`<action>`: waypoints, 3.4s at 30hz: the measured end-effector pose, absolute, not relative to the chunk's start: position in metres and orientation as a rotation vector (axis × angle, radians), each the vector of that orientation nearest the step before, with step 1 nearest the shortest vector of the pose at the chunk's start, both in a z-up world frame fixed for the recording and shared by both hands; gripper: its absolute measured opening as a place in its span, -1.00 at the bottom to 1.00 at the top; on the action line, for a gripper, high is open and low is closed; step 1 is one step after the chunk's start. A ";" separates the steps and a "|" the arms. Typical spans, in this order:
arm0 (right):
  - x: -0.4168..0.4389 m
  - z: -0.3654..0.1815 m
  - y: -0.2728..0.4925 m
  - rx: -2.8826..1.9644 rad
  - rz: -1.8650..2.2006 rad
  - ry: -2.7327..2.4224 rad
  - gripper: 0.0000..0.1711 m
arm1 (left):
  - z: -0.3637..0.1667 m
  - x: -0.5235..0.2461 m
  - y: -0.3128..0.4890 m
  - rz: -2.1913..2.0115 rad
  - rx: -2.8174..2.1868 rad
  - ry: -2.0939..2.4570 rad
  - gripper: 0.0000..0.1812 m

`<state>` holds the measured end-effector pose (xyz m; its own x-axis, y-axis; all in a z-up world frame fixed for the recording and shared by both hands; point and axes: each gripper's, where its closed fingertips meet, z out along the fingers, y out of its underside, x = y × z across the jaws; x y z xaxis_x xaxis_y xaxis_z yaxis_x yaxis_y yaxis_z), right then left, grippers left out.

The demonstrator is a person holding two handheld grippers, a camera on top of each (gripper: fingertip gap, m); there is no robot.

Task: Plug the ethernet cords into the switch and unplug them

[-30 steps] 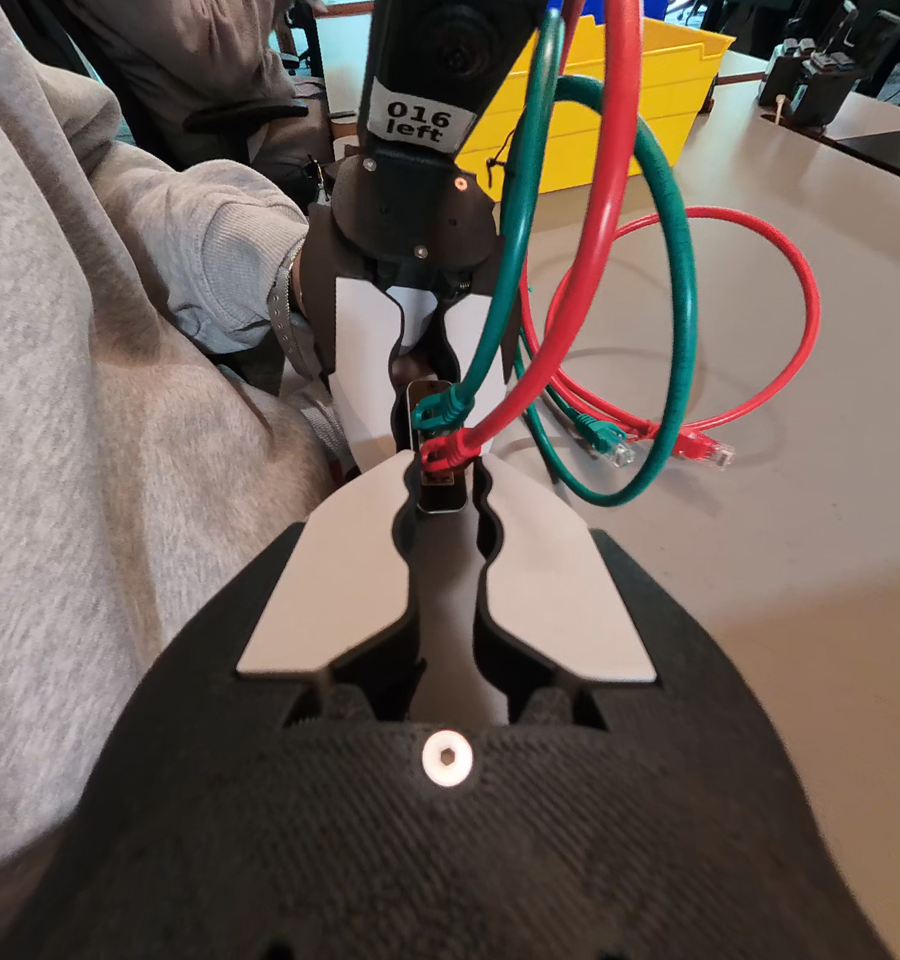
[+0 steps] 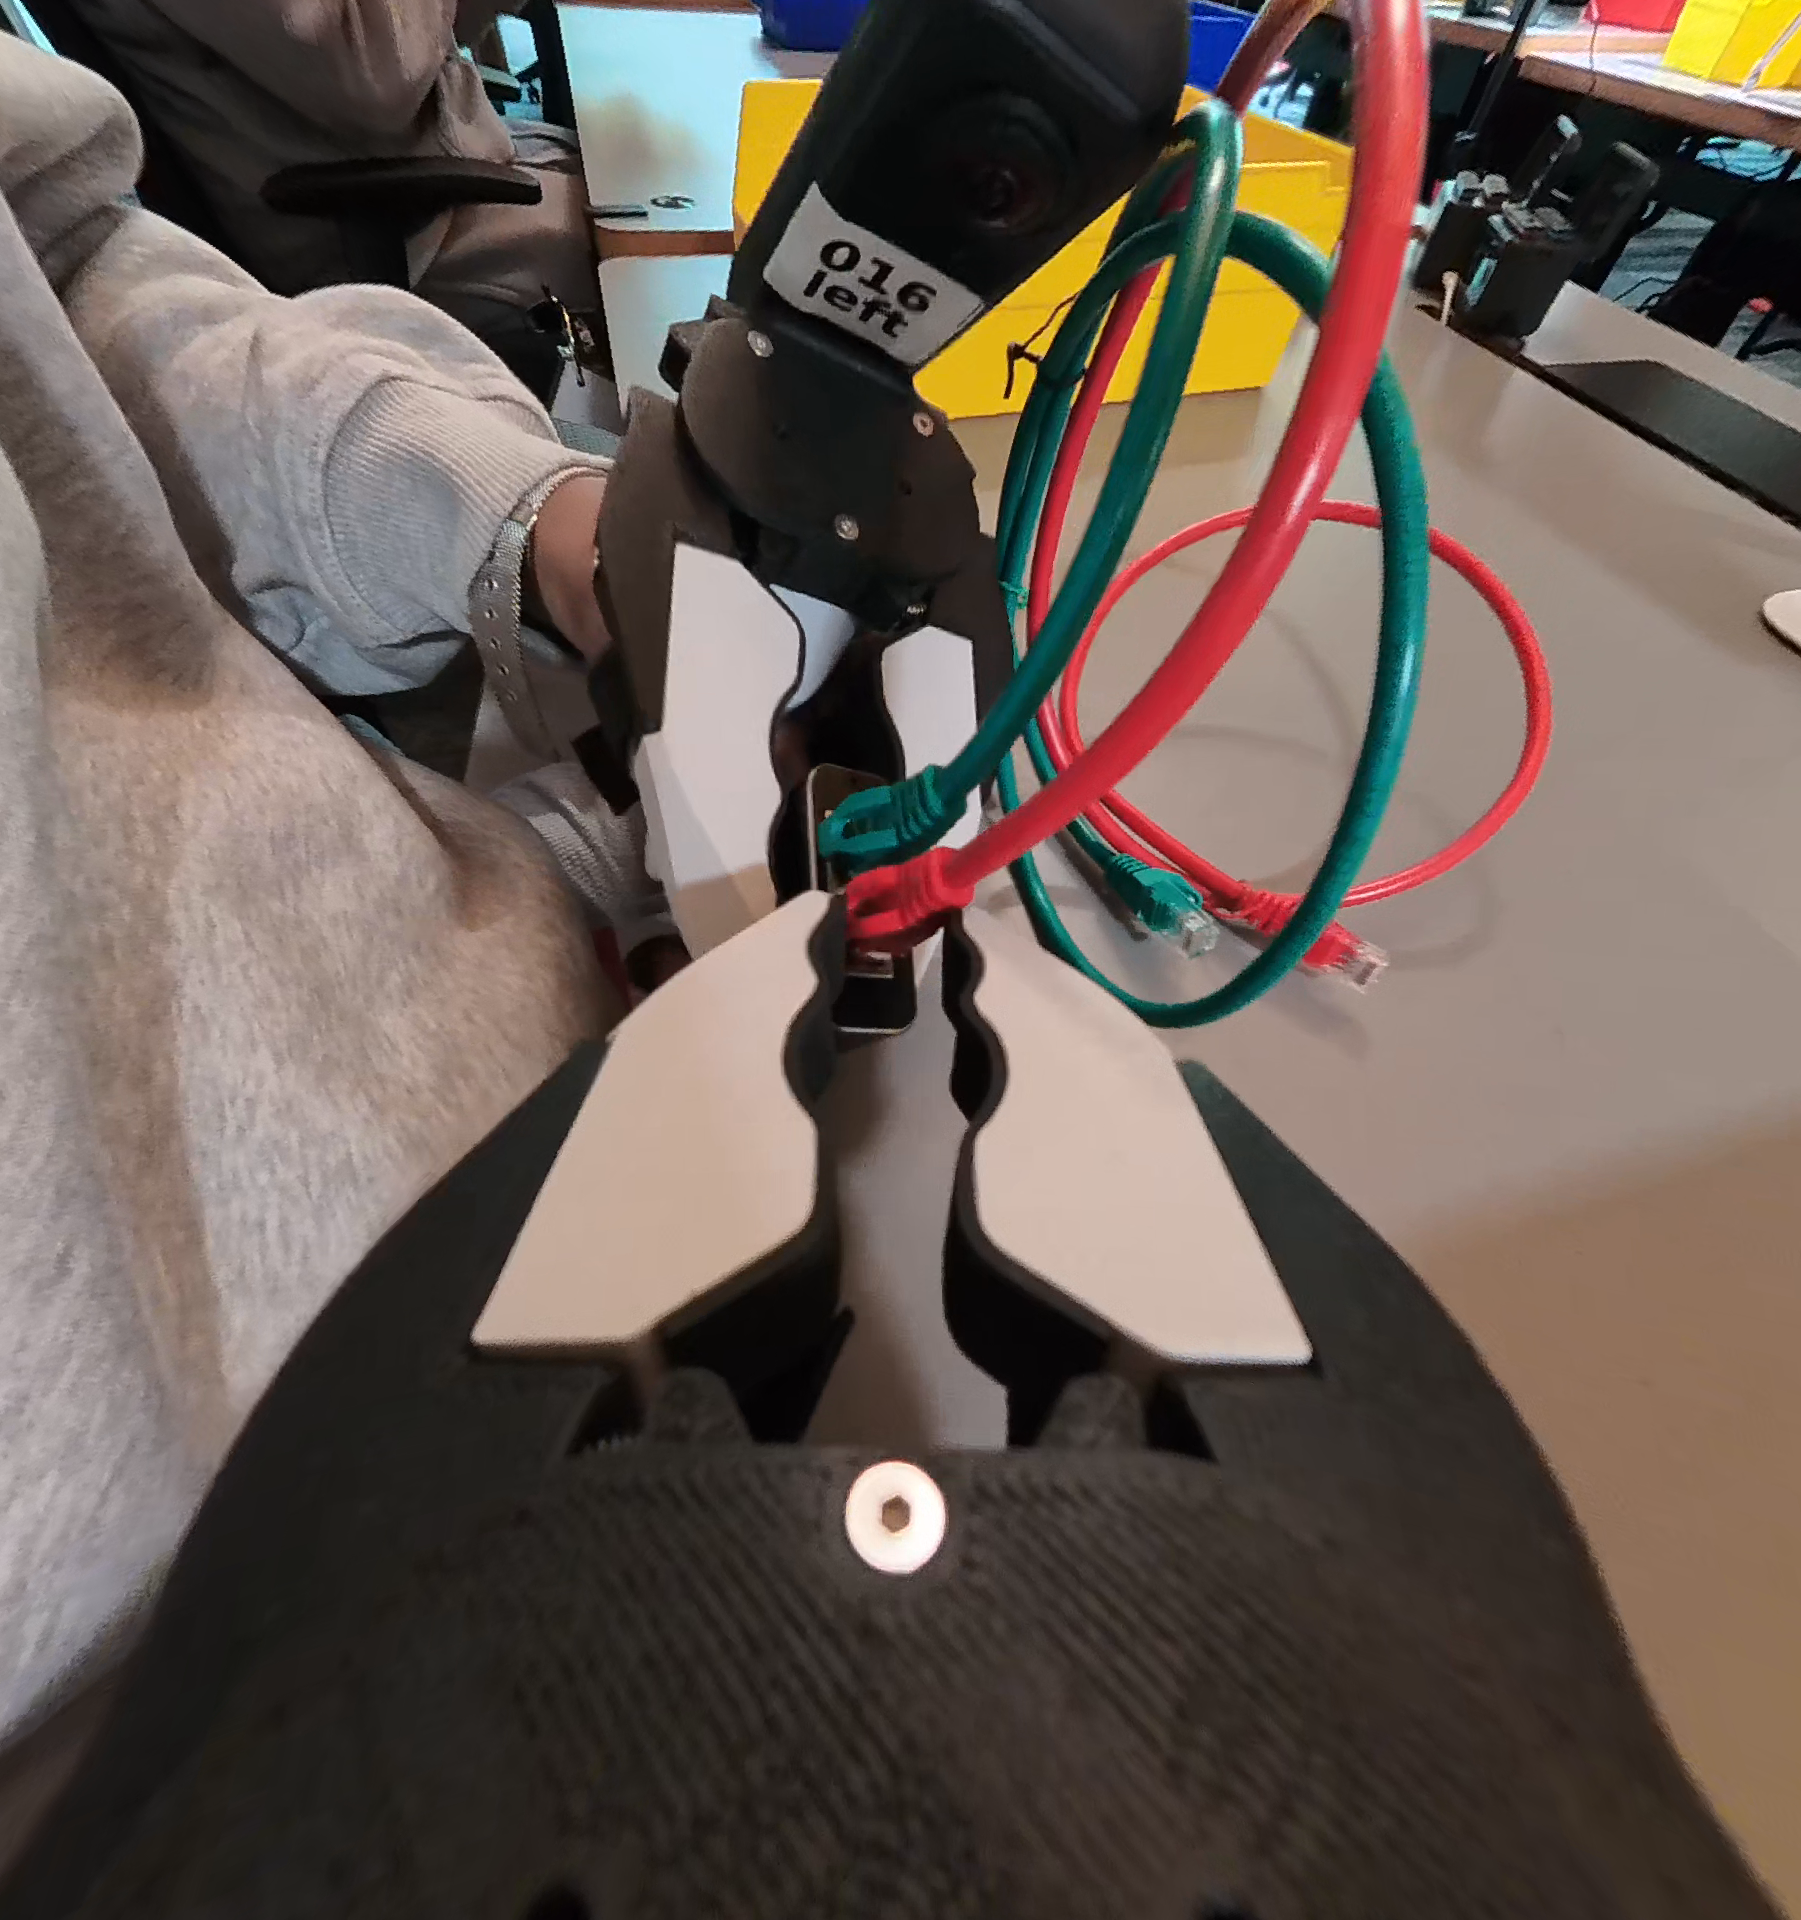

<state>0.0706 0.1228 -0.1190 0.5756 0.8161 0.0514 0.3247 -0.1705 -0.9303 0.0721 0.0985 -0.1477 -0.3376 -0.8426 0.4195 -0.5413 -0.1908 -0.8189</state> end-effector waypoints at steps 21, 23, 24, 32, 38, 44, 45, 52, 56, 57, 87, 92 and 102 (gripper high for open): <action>0.110 -0.077 0.160 -1.649 0.150 -0.634 -1.00 | -0.123 0.074 0.098 -1.720 -1.553 1.671 -0.72; 0.132 -0.070 0.165 -1.663 0.298 -0.483 -1.00 | -0.135 0.075 0.069 -1.568 -1.476 1.858 -0.71; 0.134 -0.068 0.166 -1.661 0.426 -0.399 -1.00 | -0.137 0.078 0.057 -1.542 -1.444 1.885 -0.71; 0.093 -0.093 0.145 -1.735 0.861 -0.515 -0.69 | -0.130 0.074 0.093 -1.732 -1.634 1.683 -0.72; 0.071 -0.099 0.135 -1.763 1.019 -0.568 -0.59 | -0.136 0.072 0.092 -1.702 -1.639 1.728 -0.72; 0.064 -0.097 0.128 -1.746 1.047 -0.609 -0.80 | -0.136 0.072 0.089 -1.723 -1.642 1.732 -0.72; 0.064 -0.097 0.128 -1.744 1.065 -0.608 -0.80 | -0.136 0.072 0.088 -1.727 -1.640 1.734 -0.72; 0.060 -0.099 0.124 -1.741 1.047 -0.662 -0.79 | -0.131 0.072 0.085 -1.799 -1.625 1.715 -0.72; 0.059 -0.094 0.125 -1.713 1.013 -0.664 -0.80 | -0.126 0.071 0.085 -1.830 -1.603 1.694 -0.72; 0.059 -0.093 0.125 -1.707 1.035 -0.656 -0.80 | -0.124 0.071 0.084 -1.851 -1.598 1.689 -0.72; 0.061 -0.072 0.135 -1.633 0.915 -0.554 -0.81 | -0.103 0.071 0.083 -2.061 -1.582 1.542 -0.71; 0.113 -0.069 0.162 -1.631 0.796 -0.282 -0.84 | -0.116 0.070 0.019 -1.906 -1.402 1.908 -0.71; 0.163 -0.035 0.156 -1.406 0.655 -0.034 -0.84 | -0.075 0.060 0.093 -2.293 -1.445 1.416 -0.72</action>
